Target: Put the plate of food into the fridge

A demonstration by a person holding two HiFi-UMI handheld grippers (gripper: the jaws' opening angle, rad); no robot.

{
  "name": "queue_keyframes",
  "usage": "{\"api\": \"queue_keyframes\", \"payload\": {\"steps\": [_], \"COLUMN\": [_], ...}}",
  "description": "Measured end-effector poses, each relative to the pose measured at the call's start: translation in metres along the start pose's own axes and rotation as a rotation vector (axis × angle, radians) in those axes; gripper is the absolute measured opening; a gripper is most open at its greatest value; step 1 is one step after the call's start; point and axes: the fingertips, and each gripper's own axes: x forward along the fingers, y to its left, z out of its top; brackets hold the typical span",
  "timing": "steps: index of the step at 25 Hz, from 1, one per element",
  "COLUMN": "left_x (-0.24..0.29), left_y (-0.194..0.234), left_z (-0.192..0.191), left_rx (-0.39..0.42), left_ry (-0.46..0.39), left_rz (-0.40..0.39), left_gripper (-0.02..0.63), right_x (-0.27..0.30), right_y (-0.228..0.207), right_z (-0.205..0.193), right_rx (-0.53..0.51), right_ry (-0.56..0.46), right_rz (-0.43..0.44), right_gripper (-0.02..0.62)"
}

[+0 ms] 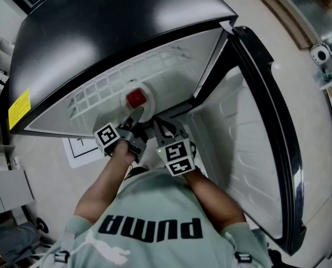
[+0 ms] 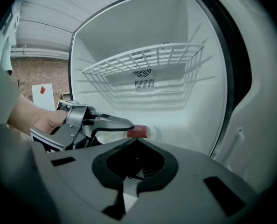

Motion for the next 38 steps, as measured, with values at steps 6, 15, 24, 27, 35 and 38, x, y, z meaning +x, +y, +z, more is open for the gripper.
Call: {"api": "queue_keyframes", "payload": {"steps": [6, 15, 24, 27, 35, 38], "left_x": [-0.001, -0.002, -0.010, -0.016, -0.029, -0.033], "left_y": [0.000, -0.003, -0.002, -0.004, -0.028, -0.039], "left_z": [-0.002, -0.005, -0.015, -0.019, -0.028, -0.029], "left_rx": [0.000, -0.013, -0.004, 0.012, 0.195, 0.241], "left_ry": [0.011, 0.042, 0.110, 0.134, 0.191, 0.187], "left_rz": [-0.001, -0.015, -0.033, -0.050, -0.154, -0.189], "left_gripper": [0.268, 0.270, 0.270, 0.270, 0.269, 0.268], "right_x": [0.023, 0.040, 0.053, 0.056, 0.051, 0.045], "right_y": [0.020, 0.029, 0.021, 0.020, 0.020, 0.020], "right_z": [-0.029, -0.037, -0.041, -0.039, -0.037, -0.033], "right_rx": [-0.035, -0.073, -0.048, -0.042, -0.014, -0.001], "right_ry": [0.085, 0.099, 0.104, 0.101, 0.105, 0.096], "right_rz": [0.082, 0.083, 0.045, 0.031, 0.019, 0.005], "right_gripper": [0.005, 0.005, 0.005, 0.005, 0.005, 0.005]}}
